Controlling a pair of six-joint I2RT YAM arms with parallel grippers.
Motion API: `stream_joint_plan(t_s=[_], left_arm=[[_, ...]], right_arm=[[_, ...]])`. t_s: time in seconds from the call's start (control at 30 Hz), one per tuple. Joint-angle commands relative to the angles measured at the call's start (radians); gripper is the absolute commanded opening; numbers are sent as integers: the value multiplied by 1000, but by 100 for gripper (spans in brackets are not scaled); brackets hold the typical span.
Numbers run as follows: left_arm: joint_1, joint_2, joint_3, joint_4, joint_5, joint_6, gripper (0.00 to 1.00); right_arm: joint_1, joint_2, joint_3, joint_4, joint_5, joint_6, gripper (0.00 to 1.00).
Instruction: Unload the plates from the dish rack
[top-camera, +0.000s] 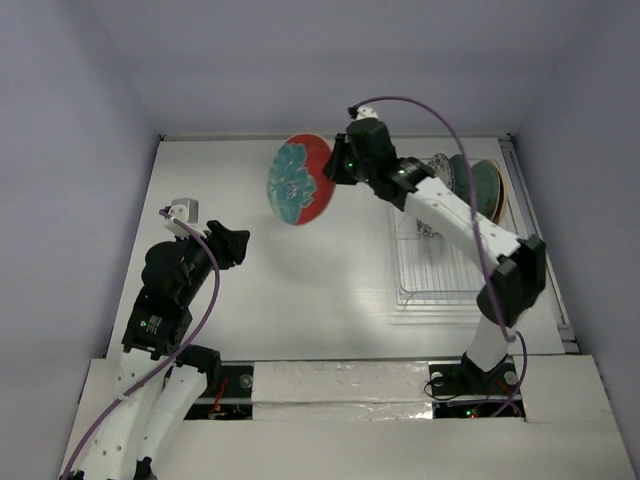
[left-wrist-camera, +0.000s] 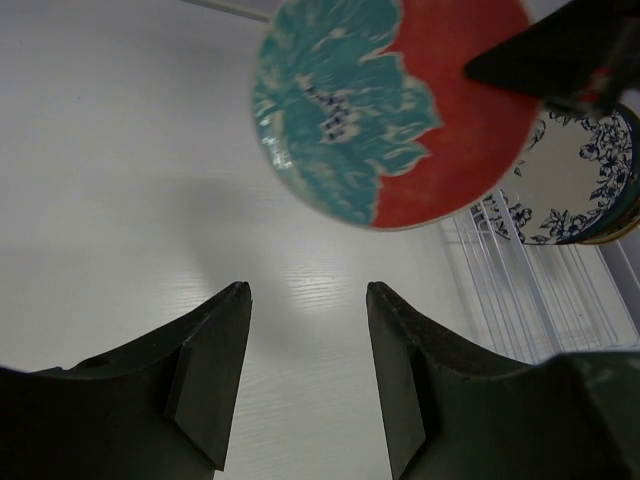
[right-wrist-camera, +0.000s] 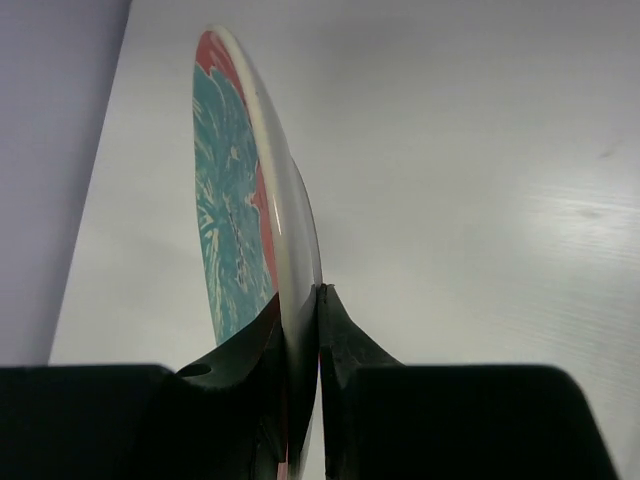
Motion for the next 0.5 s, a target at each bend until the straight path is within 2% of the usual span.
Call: stream_joint_plan(t_s=[0.0, 0.17, 0.47], left_arm=[[-4, -8, 0, 28, -8, -6, 47], [-4, -8, 1, 30, -8, -5, 47], [-4, -4, 1, 28, -7, -6, 47]], right_arm=[[-1, 56, -3, 311, -141, 182, 0], [-1, 127, -111, 424, -127, 233, 0], [-1, 173, -321, 510, -109, 272, 0]])
